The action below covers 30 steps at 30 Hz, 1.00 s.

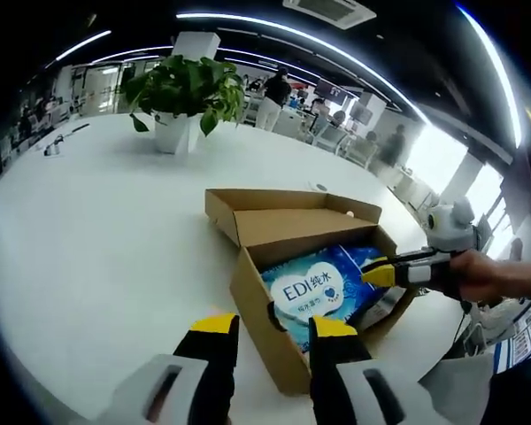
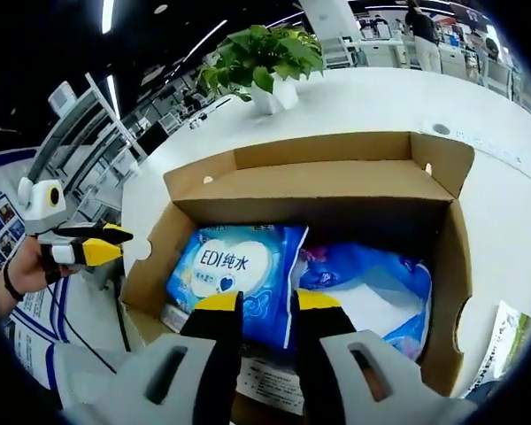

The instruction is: Operate the shoe box by opening the lid, removing the specified soft item, and placing it in the target area until the item is outside and the box remains undamaged.

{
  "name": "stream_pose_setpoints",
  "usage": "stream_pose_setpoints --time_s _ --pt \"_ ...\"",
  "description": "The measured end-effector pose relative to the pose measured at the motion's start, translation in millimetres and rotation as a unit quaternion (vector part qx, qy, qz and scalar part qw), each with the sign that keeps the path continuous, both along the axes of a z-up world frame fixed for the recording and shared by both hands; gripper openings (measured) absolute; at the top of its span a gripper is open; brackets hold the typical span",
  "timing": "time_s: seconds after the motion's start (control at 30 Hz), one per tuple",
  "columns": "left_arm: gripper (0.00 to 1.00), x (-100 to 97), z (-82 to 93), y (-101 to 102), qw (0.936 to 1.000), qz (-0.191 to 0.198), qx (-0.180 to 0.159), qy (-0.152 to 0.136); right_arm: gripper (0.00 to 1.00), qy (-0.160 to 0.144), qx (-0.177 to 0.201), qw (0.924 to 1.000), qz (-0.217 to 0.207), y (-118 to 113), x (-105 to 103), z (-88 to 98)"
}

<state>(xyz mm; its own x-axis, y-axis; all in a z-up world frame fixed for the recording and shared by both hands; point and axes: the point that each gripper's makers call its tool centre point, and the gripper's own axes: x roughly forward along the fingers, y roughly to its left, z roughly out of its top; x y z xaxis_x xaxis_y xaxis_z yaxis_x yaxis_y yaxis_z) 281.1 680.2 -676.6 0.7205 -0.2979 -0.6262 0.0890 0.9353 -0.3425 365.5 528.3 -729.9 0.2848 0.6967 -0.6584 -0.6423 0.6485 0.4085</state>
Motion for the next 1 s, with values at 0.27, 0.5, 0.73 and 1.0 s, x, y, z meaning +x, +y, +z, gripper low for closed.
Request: stream_pose_setpoints --time_s 0.27,0.5,0.73,1.0 --pt "0.31 -5.7 -1.5 3 1.0000 0.004 -0.002 0.003 0.15 0.004 -0.013 0.9999 0.002 2 2 -8.9" --pt "0.31 -7.7 -2.7 -1 1.0000 0.002 -0.005 0.006 0.10 0.004 -0.029 0.9995 -0.007 4 5 -15.7" --pt "0.31 -6.1 -3.6 -4 1.0000 -0.001 -0.007 0.007 0.02 -0.019 -0.045 0.9988 0.001 3 4 -12.9" --pt "0.31 -0.1 -0.6 -11 0.9999 -0.008 -0.008 0.006 0.01 -0.034 -0.049 0.9982 -0.009 -1 10 -8.4"
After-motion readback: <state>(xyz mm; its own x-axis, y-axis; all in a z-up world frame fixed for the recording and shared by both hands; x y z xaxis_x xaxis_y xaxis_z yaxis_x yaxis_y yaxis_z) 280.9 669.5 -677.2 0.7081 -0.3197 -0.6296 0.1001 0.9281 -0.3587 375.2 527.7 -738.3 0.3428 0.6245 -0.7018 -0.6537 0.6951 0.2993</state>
